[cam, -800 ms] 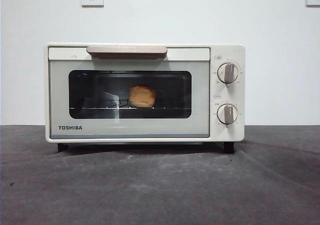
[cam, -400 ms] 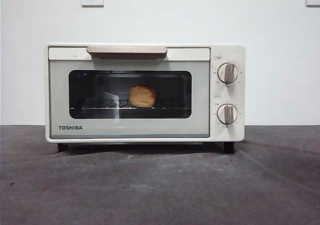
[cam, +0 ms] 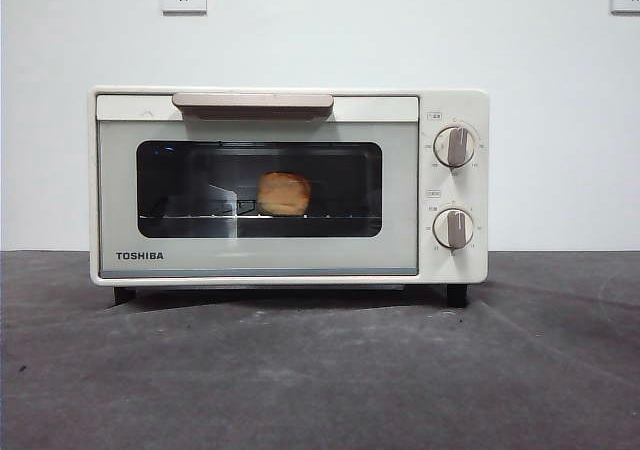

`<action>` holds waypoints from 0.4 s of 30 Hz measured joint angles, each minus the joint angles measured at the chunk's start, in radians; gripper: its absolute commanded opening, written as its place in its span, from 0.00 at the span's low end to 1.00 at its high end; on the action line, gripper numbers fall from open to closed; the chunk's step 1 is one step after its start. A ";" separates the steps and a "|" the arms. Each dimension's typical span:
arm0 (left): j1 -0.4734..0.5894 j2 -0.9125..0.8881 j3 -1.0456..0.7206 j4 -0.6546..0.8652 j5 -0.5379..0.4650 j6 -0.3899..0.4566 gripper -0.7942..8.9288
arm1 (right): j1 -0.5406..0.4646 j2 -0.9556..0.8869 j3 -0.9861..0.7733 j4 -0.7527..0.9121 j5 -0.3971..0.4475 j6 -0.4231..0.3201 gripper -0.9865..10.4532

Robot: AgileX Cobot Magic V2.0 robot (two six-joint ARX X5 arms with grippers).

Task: The left arm flap open the oven, the right arm pick bread and place it into oven, the left arm flap close the oven

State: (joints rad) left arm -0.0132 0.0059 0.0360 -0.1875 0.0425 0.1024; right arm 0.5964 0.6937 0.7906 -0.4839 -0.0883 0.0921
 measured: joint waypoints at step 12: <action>0.000 0.000 0.000 0.000 0.000 0.000 0.10 | -0.515 -0.276 -0.277 0.290 -0.039 -0.010 0.09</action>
State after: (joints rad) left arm -0.0132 0.0059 0.0360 -0.1875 0.0429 0.1024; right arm 0.0818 0.4175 0.5137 -0.1940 -0.1276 0.0822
